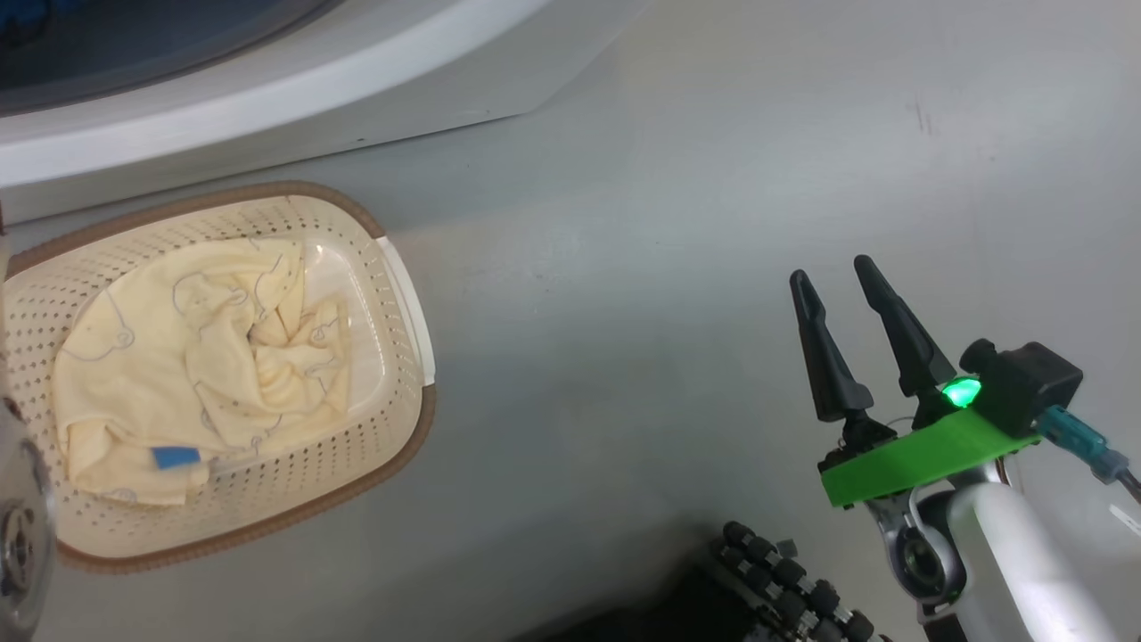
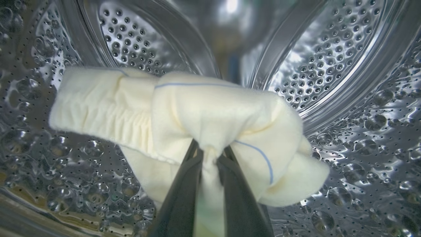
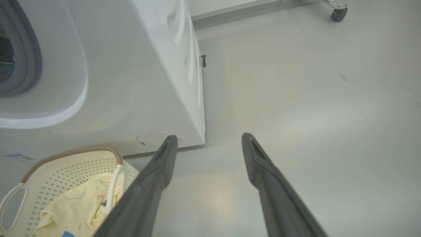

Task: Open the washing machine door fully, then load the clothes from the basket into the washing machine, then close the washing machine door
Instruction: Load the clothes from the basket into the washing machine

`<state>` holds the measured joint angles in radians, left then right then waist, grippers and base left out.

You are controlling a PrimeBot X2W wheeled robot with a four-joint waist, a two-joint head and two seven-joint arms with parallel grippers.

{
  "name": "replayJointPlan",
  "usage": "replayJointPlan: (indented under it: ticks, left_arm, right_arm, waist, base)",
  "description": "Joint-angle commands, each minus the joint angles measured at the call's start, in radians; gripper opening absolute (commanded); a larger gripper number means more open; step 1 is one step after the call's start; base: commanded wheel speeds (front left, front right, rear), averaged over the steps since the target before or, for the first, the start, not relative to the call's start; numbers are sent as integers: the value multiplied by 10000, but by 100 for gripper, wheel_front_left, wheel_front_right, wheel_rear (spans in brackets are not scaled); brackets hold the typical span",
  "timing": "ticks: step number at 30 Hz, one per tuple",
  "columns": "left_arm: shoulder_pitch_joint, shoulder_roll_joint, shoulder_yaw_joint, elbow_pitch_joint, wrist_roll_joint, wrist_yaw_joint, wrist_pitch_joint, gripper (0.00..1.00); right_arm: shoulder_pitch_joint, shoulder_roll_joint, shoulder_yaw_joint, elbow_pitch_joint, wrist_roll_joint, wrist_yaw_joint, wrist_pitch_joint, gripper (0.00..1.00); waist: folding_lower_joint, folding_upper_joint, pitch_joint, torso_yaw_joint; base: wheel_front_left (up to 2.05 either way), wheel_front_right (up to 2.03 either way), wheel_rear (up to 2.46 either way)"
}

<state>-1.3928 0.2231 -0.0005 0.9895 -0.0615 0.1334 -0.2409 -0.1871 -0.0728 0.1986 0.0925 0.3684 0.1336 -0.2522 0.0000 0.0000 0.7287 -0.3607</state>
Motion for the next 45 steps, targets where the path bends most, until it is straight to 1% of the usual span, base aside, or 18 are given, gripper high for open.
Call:
replayJointPlan:
  ticks: [1, 7, 11, 15, 17, 22, 25, 31, 32, 33, 34, 37, 40, 43, 45]
  left_arm:
    - [-451, 411, 19, -210, 92, 89, -156, 0]
    - [-815, 611, -152, 182, 220, 160, -202, 0]
    - [-1035, 726, -220, 95, 270, 195, -205, 0]
    - [-1228, 756, -294, -163, 305, 291, -206, 0]
    - [-1267, 768, -334, -589, 347, 382, -206, 0]
    - [-956, 788, -341, -1039, 327, 516, -207, 0]
    - [-783, 805, -371, -783, 315, 551, -207, 0]
    - [-910, 801, -550, 444, 330, 546, -207, 0]
    - [-966, 785, -601, 680, 351, 544, -149, 22]
    - [-1024, 757, -657, 928, 369, 525, -21, 48]
    - [-1106, 726, -710, 1113, 384, 502, 47, 100]
    - [-1360, 615, -866, 1608, 419, 415, 307, 100]
    - [-1525, 480, -981, 2140, 410, 327, 805, 100]
    - [-1589, 349, -1087, 2493, 416, 349, 1369, 100]
    - [-1589, 270, -1128, 2594, 397, 384, 1521, 100]
  right_arm:
    - [330, -219, 173, -248, 68, -29, -95, 100]
    - [401, -195, 363, -223, 133, -29, -95, 100]
    - [498, -180, 416, -202, 181, -29, -95, 100]
    - [603, -162, 401, -201, 217, -29, -95, 100]
    - [612, -156, 404, -210, 229, -29, -95, 100]
    - [554, -126, 396, -215, 259, -29, -95, 100]
    - [529, -108, 382, -204, 269, -29, -95, 100]
    - [516, -97, 411, -144, 262, -29, -95, 100]
    - [531, -100, 412, -132, 259, -29, -95, 100]
    - [548, -102, 414, -125, 255, -29, -95, 100]
    - [566, -102, 418, -120, 254, -29, -95, 100]
    - [604, -95, 422, -110, 273, -29, -95, 100]
    - [631, -85, 400, -65, 287, -29, -95, 100]
    - [658, -75, 346, -50, 300, -29, -95, 100]
    - [662, -66, 315, -56, 303, -29, -95, 100]
  waist:
    - [0, 0, 32, -20]
    - [0, 0, 31, -233]
    - [0, 0, 32, -346]
    - [0, 0, 84, -447]
    - [0, 0, 141, -486]
    - [0, 0, 234, -527]
    - [0, 0, 237, -503]
    - [0, 0, 15, -410]
    - [0, 0, -40, -398]
    - [0, 0, -97, -388]
    - [0, 0, -142, -385]
    - [0, 0, -268, -374]
    - [0, 0, -399, -354]
    - [0, 0, -541, -296]
    - [0, 0, -651, -233]
  base:
    - [0, 0, 0]
    - [0, 0, 0]
    - [0, 0, 0]
    - [0, 0, 0]
    - [0, 0, 0]
    - [0, 0, 0]
    - [0, 0, 0]
    - [0, 0, 0]
    - [0, 0, 0]
    - [0, 0, 0]
    - [0, 0, 0]
    - [0, 0, 0]
    - [0, 0, 0]
    - [0, 0, 0]
    - [0, 0, 0]
